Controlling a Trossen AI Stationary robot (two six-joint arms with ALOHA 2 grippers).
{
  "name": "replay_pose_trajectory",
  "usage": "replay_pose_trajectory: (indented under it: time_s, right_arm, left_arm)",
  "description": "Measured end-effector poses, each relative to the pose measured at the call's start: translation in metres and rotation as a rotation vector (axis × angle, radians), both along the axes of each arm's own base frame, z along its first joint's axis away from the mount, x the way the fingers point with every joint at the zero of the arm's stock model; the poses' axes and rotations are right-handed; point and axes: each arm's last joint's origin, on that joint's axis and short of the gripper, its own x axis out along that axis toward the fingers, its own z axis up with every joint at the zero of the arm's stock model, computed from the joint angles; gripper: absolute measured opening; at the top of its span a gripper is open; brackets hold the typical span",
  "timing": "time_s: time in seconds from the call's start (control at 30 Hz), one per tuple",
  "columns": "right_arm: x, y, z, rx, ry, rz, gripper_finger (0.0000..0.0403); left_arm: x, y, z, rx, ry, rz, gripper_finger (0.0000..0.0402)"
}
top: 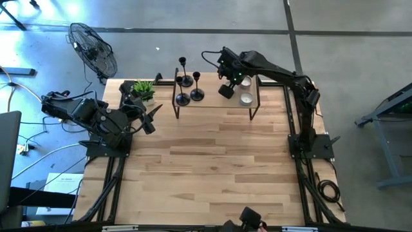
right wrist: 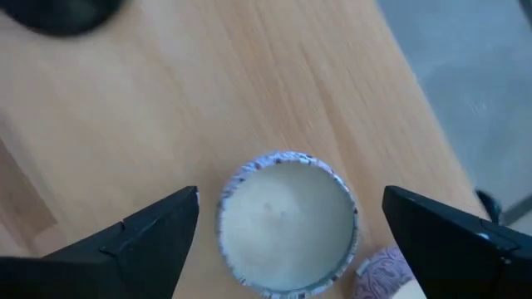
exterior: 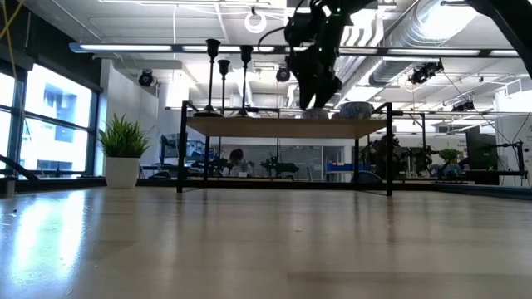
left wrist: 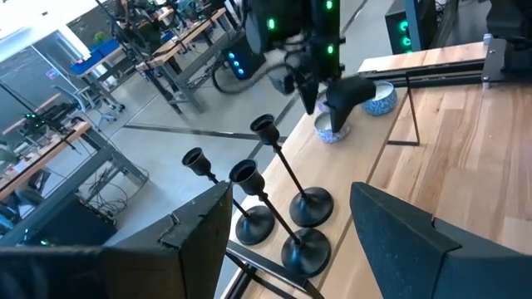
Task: Pick & Place candle stick holders
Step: Return to Home Position
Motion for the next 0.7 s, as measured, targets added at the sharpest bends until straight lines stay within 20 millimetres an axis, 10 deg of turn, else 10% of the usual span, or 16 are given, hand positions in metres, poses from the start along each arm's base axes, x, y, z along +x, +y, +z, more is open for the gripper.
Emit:
replay_pose_trajectory:
  time_s: [0.7]
  right_arm:
    - [-0.059,0.068,0.138,-0.129,-0.621,0.176,0.0374]
  left_arm:
    - [0.001,-0.002,-0.001,-0.072,-0.019,-0.049,0.0239]
